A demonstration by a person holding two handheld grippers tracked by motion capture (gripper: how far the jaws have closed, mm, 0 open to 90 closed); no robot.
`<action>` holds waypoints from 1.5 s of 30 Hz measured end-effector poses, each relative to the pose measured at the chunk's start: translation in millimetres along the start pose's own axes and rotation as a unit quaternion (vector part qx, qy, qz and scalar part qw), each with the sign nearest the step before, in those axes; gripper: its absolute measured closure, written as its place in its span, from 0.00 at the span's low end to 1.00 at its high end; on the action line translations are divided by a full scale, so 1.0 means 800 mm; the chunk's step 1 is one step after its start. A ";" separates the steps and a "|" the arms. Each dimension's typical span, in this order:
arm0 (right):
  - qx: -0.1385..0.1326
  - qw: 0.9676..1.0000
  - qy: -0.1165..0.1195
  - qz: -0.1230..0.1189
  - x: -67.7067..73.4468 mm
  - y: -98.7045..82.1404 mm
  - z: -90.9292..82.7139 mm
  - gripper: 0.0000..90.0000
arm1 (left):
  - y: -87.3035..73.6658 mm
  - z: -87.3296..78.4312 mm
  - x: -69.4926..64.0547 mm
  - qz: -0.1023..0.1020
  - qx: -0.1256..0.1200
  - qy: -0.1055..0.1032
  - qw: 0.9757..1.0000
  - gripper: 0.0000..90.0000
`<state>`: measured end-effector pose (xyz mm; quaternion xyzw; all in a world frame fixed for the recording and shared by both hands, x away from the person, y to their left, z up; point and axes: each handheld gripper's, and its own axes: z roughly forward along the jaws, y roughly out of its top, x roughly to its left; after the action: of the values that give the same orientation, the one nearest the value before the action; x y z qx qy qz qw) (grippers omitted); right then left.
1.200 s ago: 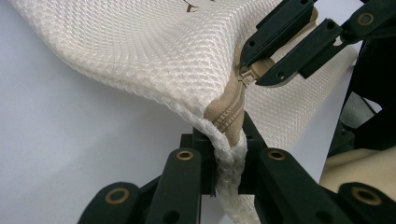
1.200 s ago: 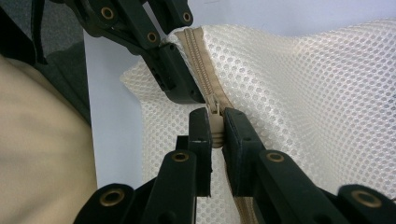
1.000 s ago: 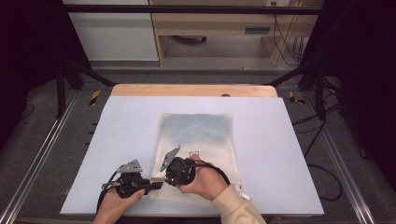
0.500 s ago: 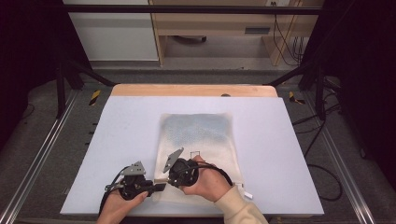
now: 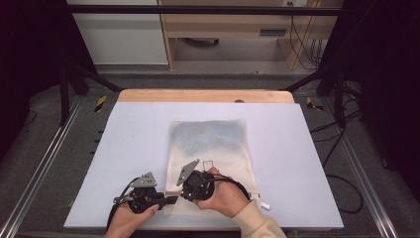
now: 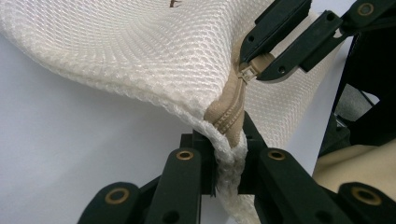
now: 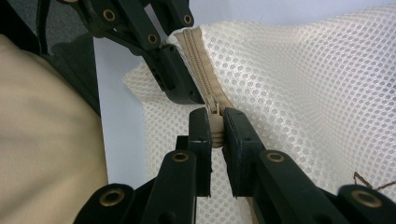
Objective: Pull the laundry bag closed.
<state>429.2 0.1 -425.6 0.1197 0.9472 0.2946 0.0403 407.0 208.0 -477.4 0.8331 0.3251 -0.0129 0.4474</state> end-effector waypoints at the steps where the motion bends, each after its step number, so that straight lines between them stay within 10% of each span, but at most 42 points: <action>1: -0.001 1.000 0.001 0.001 0.000 -0.001 0.000 0.91 | 0.000 0.000 0.000 0.001 0.000 0.000 1.000 0.91; 45: -0.017 1.000 -0.016 0.011 0.003 -0.021 -0.011 0.91 | 0.004 0.006 -0.008 0.012 0.000 0.001 1.000 0.91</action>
<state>422.1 -17.8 -428.1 0.1345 0.9399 0.3091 0.0544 404.9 200.0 -476.2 0.8368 0.3159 -0.0070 0.4471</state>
